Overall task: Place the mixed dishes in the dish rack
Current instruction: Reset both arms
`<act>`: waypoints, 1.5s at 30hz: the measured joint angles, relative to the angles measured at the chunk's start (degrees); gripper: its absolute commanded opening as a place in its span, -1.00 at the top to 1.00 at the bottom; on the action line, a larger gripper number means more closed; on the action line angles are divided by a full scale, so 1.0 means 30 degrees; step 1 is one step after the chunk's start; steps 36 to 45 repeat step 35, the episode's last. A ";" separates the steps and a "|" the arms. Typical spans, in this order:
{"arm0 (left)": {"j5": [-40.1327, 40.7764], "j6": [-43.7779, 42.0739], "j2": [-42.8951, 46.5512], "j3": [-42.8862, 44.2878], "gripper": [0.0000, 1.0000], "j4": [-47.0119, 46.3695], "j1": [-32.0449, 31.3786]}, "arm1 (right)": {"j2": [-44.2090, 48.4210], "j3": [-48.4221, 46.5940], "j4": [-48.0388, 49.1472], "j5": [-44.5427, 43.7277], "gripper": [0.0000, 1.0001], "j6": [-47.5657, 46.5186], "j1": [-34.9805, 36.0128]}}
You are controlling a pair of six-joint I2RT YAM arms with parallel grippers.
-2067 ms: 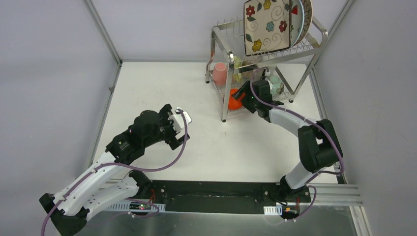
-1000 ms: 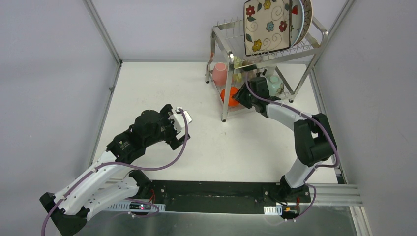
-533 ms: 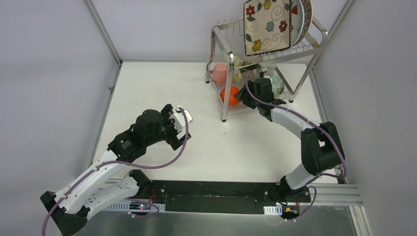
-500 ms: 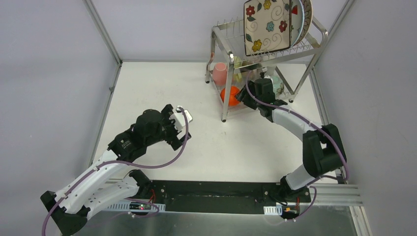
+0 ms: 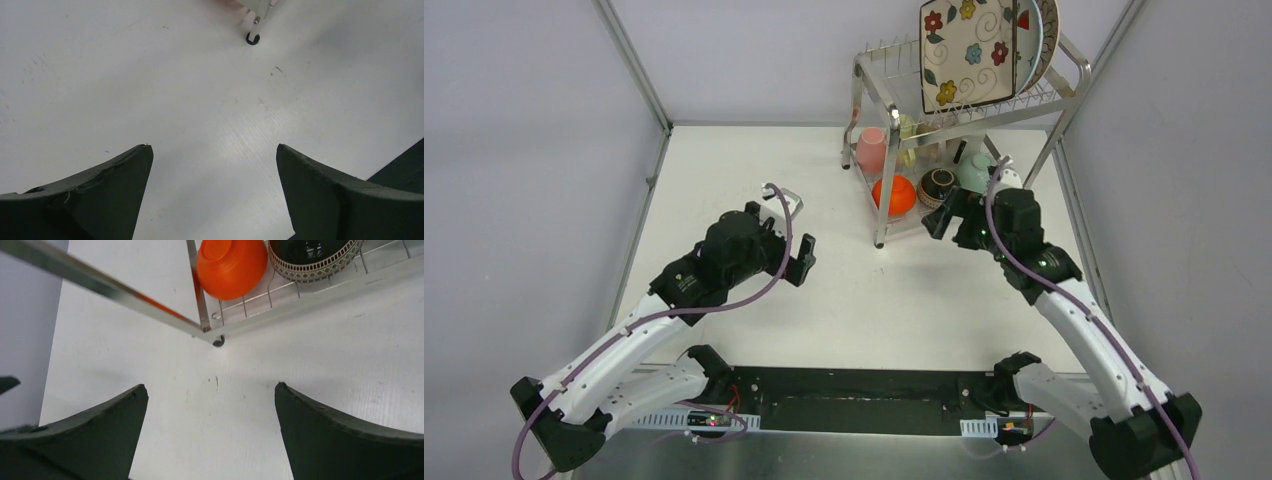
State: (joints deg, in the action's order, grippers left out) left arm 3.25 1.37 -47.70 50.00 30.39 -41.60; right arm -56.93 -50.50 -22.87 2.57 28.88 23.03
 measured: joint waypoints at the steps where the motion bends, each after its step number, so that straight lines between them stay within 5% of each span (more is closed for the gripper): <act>1: 0.0219 0.0634 0.0007 0.0168 -0.98 0.0000 0.0000 | 0.0663 0.0007 -0.0474 0.0138 -1.00 -0.0248 0.0000; 6: 0.1115 0.3293 0.0124 0.0838 -0.98 -0.0036 0.0007 | 0.3985 -0.0124 -0.3432 0.1144 -1.00 -0.1421 0.0000; 16: 0.0874 0.4131 0.3118 0.1005 -0.98 -0.0182 0.0007 | 0.7723 -0.0525 -0.5850 0.2142 -1.00 -0.1588 0.0000; 45: 0.1763 0.4000 0.3592 -0.0204 -0.98 -0.0233 0.0007 | 0.8240 -0.0525 -0.6645 0.2878 -1.00 -0.0721 0.0015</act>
